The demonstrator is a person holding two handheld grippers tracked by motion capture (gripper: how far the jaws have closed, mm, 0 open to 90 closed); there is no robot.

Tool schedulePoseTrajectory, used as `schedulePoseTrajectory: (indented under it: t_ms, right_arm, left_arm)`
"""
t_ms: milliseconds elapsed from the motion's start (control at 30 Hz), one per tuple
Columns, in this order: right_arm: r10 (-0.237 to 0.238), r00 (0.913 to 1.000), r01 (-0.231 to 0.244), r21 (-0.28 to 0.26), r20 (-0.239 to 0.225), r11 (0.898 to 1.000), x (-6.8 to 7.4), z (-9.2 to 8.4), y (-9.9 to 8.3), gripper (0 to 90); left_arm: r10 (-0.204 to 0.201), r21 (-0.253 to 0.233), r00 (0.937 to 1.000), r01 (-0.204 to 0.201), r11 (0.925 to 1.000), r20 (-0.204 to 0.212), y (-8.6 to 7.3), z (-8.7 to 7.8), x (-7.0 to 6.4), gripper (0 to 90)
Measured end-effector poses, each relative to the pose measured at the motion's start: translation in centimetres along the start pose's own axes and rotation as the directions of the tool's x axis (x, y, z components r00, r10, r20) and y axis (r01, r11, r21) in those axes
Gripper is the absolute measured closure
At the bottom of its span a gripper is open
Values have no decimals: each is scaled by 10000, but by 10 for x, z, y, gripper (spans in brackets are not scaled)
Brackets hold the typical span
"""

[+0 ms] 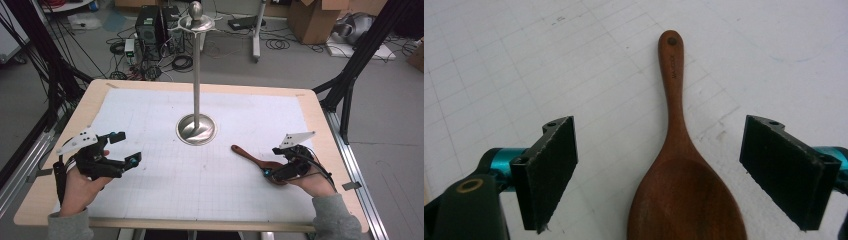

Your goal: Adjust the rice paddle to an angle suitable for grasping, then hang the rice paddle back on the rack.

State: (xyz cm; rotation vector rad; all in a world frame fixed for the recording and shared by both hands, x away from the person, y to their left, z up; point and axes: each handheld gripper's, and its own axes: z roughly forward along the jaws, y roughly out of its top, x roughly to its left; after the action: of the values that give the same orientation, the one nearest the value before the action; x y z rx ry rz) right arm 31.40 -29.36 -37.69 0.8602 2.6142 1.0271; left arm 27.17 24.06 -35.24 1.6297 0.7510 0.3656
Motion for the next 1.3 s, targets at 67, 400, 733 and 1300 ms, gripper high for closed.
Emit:
schedulePoseTrajectory:
  t_ms: [67,400,733,1300]
  right_arm:
    - [-21,10000,23,285,-80,9996,-2,-1,6,138]
    - [13,9999,8,1669,-122,9860,-7,1,27,139]
    - [3,9999,35,2561,-149,9666,-13,13,46,141]
    - [-36,10000,1,4529,69,8916,-17,55,70,159]
  left_arm:
    - [-12,-33,10000,12,10000,-8,0,-1,0,19]
    - [-56,-129,10000,56,9999,-8,0,-4,1,19]
    - [-115,-101,9999,114,9999,-49,-2,-6,1,19]
    - [-109,-62,9998,108,9999,-136,-4,-14,0,19]
